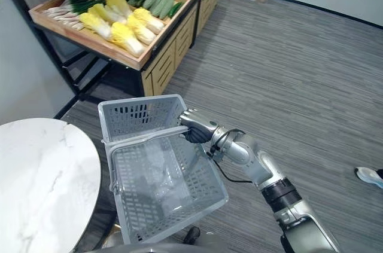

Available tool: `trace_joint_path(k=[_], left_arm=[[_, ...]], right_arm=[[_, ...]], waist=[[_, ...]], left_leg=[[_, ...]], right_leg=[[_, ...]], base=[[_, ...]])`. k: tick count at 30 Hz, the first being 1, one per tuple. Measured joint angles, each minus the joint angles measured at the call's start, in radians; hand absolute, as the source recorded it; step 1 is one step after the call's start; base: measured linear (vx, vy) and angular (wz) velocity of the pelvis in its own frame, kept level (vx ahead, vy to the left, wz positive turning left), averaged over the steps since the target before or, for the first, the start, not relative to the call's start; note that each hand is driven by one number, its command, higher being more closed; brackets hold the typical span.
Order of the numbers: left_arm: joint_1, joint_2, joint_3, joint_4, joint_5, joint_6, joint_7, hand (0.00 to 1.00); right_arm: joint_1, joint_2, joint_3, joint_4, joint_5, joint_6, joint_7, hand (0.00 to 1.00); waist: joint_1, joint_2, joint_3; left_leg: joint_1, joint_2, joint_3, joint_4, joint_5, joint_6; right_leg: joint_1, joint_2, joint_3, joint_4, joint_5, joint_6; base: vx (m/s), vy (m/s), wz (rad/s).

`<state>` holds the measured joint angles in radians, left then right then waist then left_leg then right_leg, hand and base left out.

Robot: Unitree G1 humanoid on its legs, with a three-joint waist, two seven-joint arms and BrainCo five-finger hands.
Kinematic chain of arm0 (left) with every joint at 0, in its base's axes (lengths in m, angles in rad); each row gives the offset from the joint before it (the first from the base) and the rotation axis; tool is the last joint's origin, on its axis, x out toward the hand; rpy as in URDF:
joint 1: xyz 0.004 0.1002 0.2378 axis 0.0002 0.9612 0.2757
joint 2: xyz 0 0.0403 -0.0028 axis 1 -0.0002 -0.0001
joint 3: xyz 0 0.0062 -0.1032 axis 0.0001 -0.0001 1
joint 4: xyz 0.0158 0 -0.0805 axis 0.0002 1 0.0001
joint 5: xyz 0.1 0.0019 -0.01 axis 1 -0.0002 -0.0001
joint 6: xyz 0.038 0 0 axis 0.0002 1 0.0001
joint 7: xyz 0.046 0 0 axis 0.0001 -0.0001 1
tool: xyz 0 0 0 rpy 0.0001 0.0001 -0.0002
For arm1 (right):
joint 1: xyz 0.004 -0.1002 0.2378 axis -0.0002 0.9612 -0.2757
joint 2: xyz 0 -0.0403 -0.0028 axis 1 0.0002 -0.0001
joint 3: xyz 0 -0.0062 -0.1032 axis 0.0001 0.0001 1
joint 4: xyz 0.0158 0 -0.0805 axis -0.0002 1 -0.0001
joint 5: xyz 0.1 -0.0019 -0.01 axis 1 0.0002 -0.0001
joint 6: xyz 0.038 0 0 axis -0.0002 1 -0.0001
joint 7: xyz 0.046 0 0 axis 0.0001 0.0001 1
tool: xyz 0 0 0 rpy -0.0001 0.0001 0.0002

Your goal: Pick vegetable in the basket

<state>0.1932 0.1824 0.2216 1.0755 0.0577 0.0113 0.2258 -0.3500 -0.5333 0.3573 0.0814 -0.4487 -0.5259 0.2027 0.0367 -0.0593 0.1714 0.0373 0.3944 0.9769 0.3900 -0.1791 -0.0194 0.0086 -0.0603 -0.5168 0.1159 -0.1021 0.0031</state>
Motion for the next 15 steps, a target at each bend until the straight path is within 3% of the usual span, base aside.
trace_joint_path(k=[2, 3, 5, 6, 7, 9, 12, 15], left_arm=[[0.001, 0.000, 0.000, 0.000, -0.001, -0.002, 0.000, 0.00], [0.003, 0.000, -0.002, 0.000, -0.001, -0.002, -0.002, 0.00], [0.011, -0.013, -0.009, 0.000, -0.016, -0.004, 0.006, 0.00], [0.017, -0.020, -0.013, 0.000, -0.026, -0.006, 0.006, 0.00], [0.026, -0.030, -0.033, 0.000, -0.046, -0.011, -0.001, 0.00], [0.031, -0.054, -0.058, 0.000, -0.059, -0.009, -0.003, 0.00], [0.016, -0.058, -0.079, -0.003, -0.108, -0.008, -0.004, 0.00], [-0.004, -0.059, -0.089, -0.014, -0.132, -0.011, -0.007, 0.00]], right_arm=[[0.007, -0.001, -0.001, 0.000, 0.019, 0.011, 0.022, 1.00], [0.022, 0.000, -0.001, -0.001, 0.026, 0.021, 0.032, 1.00], [0.042, 0.000, -0.002, -0.002, 0.033, 0.027, 0.043, 1.00], [0.049, -0.001, -0.002, -0.005, 0.034, 0.029, 0.046, 1.00], [0.053, 0.000, -0.002, -0.009, 0.034, 0.031, 0.046, 1.00], [0.068, -0.006, -0.009, -0.016, 0.036, 0.035, 0.044, 1.00], [0.122, -0.021, -0.027, -0.016, 0.030, 0.062, 0.041, 1.00], [0.215, -0.027, -0.078, -0.016, 0.005, 0.095, 0.034, 1.00]], waist=[[-0.005, 0.004, 0.001], [-0.005, 0.007, 0.002], [-0.002, 0.006, 0.002], [0.001, 0.007, 0.001], [0.007, 0.009, 0.000], [0.003, 0.026, -0.001], [-0.009, 0.056, -0.009], [-0.021, 0.055, -0.010]], left_leg=[[-0.003, 0.021, -0.012, 0.024, 0.007, 0.003], [-0.015, 0.033, -0.088, 0.063, 0.016, 0.017], [-0.047, 0.009, -0.291, 0.106, 0.039, 0.029], [-0.065, -0.031, -0.409, 0.090, 0.027, 0.014], [-0.069, -0.104, -0.560, 0.036, 0.004, -0.022], [-0.065, -0.196, -0.717, -0.088, -0.005, -0.039], [-0.023, -0.232, -0.819, -0.204, -0.016, -0.072], [-0.025, -0.269, -0.777, -0.213, -0.019, -0.072]], right_leg=[[0.000, 0.020, 0.017, -0.022, 0.006, -0.006], [0.010, 0.031, 0.035, -0.038, 0.012, -0.010], [0.015, 0.034, 0.092, -0.043, 0.027, -0.025], [0.004, 0.033, 0.135, -0.043, 0.035, -0.028], [-0.028, 0.031, 0.204, -0.042, 0.050, -0.026], [-0.079, 0.043, 0.309, -0.044, 0.093, -0.023], [-0.119, 0.066, 0.407, -0.052, 0.130, 0.002], [-0.119, 0.037, 0.454, -0.124, 0.185, 0.036]], base=[[-0.15, -0.103, -0.26], [-0.10, -0.088, -0.46], [-0.05, -0.065, -0.71], [-0.05, -0.001, -1.31], [-0.06, 0.057, -1.66], [-0.07, 0.127, -1.69], [-0.02, 0.165, -1.19], [-0.02, 0.226, -0.47]])
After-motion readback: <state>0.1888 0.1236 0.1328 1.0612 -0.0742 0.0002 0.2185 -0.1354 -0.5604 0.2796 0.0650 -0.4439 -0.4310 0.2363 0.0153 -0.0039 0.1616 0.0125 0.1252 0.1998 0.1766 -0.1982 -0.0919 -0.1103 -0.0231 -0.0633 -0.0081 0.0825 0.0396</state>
